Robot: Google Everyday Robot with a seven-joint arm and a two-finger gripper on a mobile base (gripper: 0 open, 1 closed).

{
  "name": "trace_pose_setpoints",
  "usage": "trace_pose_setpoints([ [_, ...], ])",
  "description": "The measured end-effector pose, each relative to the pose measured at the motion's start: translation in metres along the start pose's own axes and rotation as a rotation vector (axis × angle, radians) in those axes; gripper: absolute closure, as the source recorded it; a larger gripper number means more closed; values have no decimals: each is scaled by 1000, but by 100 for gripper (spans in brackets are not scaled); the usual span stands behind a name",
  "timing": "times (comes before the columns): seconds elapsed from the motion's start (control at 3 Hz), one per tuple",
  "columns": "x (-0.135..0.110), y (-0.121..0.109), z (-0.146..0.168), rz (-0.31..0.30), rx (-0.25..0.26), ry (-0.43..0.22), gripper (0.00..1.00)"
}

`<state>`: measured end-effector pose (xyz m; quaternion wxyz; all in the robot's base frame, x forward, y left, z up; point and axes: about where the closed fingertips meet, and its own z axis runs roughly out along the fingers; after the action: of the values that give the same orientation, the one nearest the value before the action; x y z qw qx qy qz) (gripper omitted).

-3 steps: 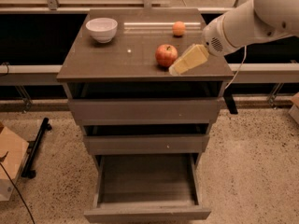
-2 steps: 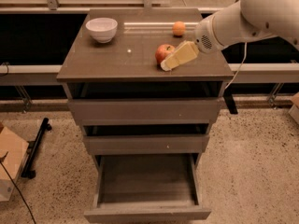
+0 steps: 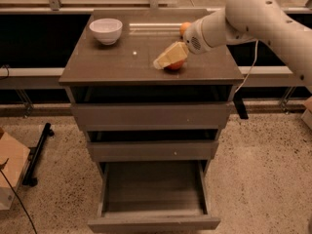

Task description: Place apple into bottom drawer

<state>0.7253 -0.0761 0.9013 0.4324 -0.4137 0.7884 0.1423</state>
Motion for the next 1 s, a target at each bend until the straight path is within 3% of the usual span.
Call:
trace_pose_setpoints([
  [0.67,16,-21,42,65,-31,34,0],
  [1.0,23,-26,59,96,-45,60,18],
])
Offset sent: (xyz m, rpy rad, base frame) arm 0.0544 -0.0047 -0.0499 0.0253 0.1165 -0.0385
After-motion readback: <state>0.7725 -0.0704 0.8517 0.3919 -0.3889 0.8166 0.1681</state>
